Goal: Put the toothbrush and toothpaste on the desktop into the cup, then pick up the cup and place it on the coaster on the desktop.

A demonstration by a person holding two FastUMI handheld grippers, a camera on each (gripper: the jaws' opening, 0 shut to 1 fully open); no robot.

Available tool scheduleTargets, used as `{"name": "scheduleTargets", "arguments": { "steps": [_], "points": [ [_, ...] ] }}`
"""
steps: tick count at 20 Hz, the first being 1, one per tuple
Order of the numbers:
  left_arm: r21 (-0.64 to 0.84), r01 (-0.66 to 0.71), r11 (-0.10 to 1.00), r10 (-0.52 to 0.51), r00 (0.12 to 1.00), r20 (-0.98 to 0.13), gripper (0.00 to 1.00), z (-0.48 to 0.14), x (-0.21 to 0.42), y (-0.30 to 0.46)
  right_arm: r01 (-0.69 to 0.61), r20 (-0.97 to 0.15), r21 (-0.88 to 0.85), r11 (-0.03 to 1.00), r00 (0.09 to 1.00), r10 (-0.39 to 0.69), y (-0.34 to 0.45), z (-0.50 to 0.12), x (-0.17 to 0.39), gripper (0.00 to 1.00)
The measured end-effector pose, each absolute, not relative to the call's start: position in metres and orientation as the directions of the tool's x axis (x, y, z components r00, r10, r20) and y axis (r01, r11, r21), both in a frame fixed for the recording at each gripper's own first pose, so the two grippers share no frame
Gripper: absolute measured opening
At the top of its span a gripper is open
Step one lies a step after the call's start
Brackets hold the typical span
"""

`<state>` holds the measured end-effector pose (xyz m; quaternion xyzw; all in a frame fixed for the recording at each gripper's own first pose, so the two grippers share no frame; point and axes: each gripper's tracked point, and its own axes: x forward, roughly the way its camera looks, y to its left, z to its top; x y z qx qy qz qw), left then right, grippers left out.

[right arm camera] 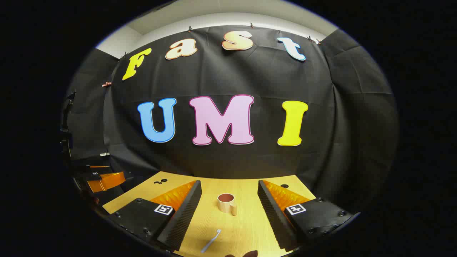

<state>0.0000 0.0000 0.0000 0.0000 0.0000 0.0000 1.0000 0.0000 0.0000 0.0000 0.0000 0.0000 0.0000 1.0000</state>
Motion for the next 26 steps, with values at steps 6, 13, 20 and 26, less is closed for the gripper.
{"name": "scheduleTargets", "arguments": {
  "steps": [6, 13, 20, 26],
  "points": [
    [-0.001, -0.002, 1.000, 0.002, 1.000, -0.028, 0.96, -0.010, 0.007, -0.002, -0.010, -0.032, 0.006, 1.000, 0.999, 0.011, 0.003, -0.010, 0.005, 0.98],
    [-0.009, 0.003, 1.000, -0.004, 0.998, -0.059, 0.96, -0.020, 0.016, -0.004, -0.017, -0.056, 0.002, 1.000, 0.998, 0.017, 0.003, -0.016, 0.012, 0.98],
    [-0.026, 0.033, 0.999, -0.038, 0.974, -0.222, 0.96, -0.070, 0.033, -0.019, -0.020, -0.099, -0.001, 1.000, 0.995, 0.020, 0.000, -0.030, 0.021, 0.97],
    [-0.056, 0.012, 0.998, -0.036, 0.890, -0.454, 0.97, -0.160, 0.059, -0.021, -0.014, -0.141, 0.008, 1.000, 0.990, 0.015, -0.008, -0.044, 0.025, 0.98]
  ]
}}
